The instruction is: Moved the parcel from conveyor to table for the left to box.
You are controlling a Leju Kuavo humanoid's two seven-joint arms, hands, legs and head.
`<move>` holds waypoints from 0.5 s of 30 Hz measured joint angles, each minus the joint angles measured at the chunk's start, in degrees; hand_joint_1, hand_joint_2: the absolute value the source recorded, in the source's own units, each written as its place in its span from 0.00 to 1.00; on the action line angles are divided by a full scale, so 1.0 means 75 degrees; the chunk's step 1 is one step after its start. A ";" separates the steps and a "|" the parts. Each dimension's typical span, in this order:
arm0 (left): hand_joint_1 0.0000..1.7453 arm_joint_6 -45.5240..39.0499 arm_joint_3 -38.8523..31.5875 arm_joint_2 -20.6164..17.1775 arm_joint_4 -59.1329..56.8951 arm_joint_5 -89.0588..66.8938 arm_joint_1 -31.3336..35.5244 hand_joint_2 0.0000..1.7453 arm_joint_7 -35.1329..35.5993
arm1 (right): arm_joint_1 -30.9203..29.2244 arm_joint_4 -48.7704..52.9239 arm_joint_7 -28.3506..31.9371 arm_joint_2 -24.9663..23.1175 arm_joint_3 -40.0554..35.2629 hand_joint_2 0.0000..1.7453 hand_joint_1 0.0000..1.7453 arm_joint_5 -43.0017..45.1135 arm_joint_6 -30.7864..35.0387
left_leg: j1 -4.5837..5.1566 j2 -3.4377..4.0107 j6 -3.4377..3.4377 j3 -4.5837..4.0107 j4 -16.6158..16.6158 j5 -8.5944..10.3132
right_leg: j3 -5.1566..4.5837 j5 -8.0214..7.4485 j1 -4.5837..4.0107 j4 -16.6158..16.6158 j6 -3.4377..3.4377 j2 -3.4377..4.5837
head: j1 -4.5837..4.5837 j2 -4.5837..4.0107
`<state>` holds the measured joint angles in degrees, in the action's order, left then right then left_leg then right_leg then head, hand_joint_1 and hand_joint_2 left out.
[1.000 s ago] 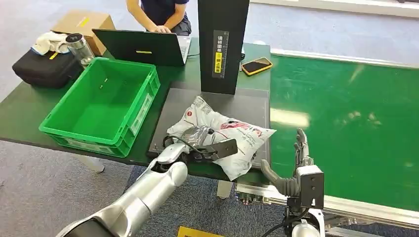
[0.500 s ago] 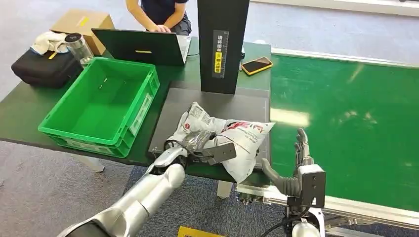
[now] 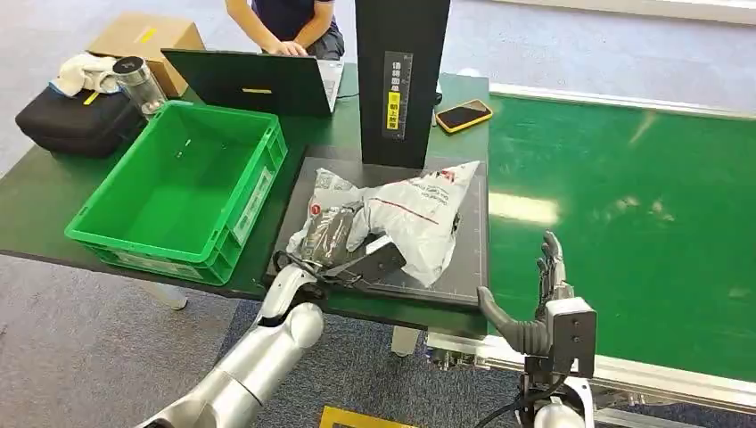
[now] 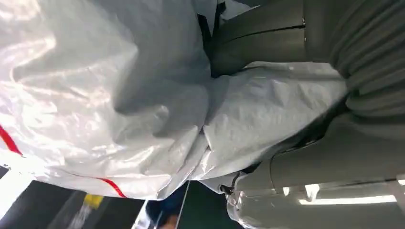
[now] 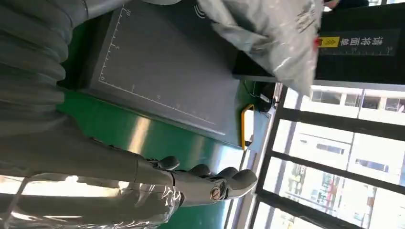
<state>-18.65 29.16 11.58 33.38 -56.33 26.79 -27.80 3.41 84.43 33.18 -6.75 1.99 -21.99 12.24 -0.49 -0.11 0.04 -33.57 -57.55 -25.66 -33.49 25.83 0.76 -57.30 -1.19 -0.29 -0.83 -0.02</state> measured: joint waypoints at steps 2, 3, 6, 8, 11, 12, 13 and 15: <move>1.00 -0.0273 -0.0011 -0.0037 0.0345 -0.0187 -0.0060 1.00 0.0138 | 0.0033 0.0049 -0.0006 0.0000 0.0020 1.00 0.00 -0.0014 -0.0009 | 0.0000 0.0000 0.0000 -0.0003 0.0000 0.0000 | -0.0002 0.0000 0.0000 0.0000 0.0000 0.0000 | 0.0003 -0.0003; 1.00 -0.0395 -0.0015 -0.0058 0.0479 -0.0270 -0.0075 1.00 0.0189 | 0.0047 0.0070 -0.0012 0.0000 0.0032 1.00 0.00 -0.0020 -0.0012 | 0.0000 0.0000 0.0000 -0.0004 0.0000 0.0000 | -0.0003 0.0000 0.0000 0.0000 0.0000 0.0000 | 0.0000 -0.0003; 1.00 -0.0637 -0.0088 -0.0152 0.1010 -0.0448 -0.0148 1.00 0.0302 | 0.0091 0.0134 -0.0012 0.0000 0.0052 1.00 0.00 -0.0041 -0.0058 | -0.0001 0.0000 0.0000 -0.0005 0.0000 0.0000 | -0.0004 0.0000 -0.0001 0.0000 0.0000 0.0000 | 0.0000 0.0000; 1.00 -0.0743 -0.0175 -0.0239 0.1309 -0.0565 -0.0152 1.00 0.0423 | 0.0102 0.0146 -0.0015 0.0000 0.0064 1.00 0.00 -0.0041 -0.0073 | -0.0001 0.0000 0.0000 -0.0004 0.0001 0.0000 | -0.0004 0.0000 -0.0002 0.0000 0.0000 0.0000 | 0.0003 -0.0003; 1.00 -0.0909 -0.0327 -0.0362 0.1664 -0.0717 -0.0142 1.00 0.0603 | 0.0141 0.0201 -0.0015 0.0000 0.0090 1.00 0.00 -0.0041 -0.0073 | -0.0002 0.0001 0.0000 -0.0004 0.0000 0.0000 | -0.0005 0.0000 -0.0002 -0.0001 0.0000 0.0001 | 0.0003 -0.0003; 1.00 -0.0991 -0.0402 -0.0399 0.1772 -0.0801 -0.0138 1.00 0.0653 | 0.0148 0.0204 -0.0015 0.0000 0.0114 1.00 0.00 -0.0041 -0.0073 | -0.0002 0.0002 0.0000 -0.0004 0.0000 0.0000 | -0.0005 0.0000 -0.0002 -0.0001 0.0000 0.0001 | 0.0003 -0.0003; 1.00 -0.1137 -0.0475 -0.0458 0.1888 -0.0883 -0.0129 1.00 0.0699 | 0.0170 0.0224 -0.0015 0.0000 0.0140 1.00 0.00 -0.0044 -0.0064 | -0.0002 0.0002 0.0000 -0.0005 0.0000 0.0000 | -0.0005 0.0000 -0.0002 -0.0001 0.0000 0.0001 | 0.0003 -0.0003; 1.00 -0.1466 -0.0636 -0.0568 0.2145 -0.1049 -0.0117 1.00 0.0766 | 0.0219 0.0286 -0.0012 0.0000 0.0184 1.00 0.00 -0.0047 -0.0038 | -0.0002 0.0003 0.0000 -0.0004 0.0000 0.0000 | -0.0005 0.0000 -0.0002 -0.0002 0.0001 0.0004 | 0.0003 -0.0003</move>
<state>-29.64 24.39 7.32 49.47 -64.20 25.91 -22.05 5.05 86.58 33.09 -6.75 3.37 -22.34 11.96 -0.50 -0.09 0.05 -33.60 -57.55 -25.66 -33.53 25.82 0.74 -57.32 -1.18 -0.26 -0.81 -0.04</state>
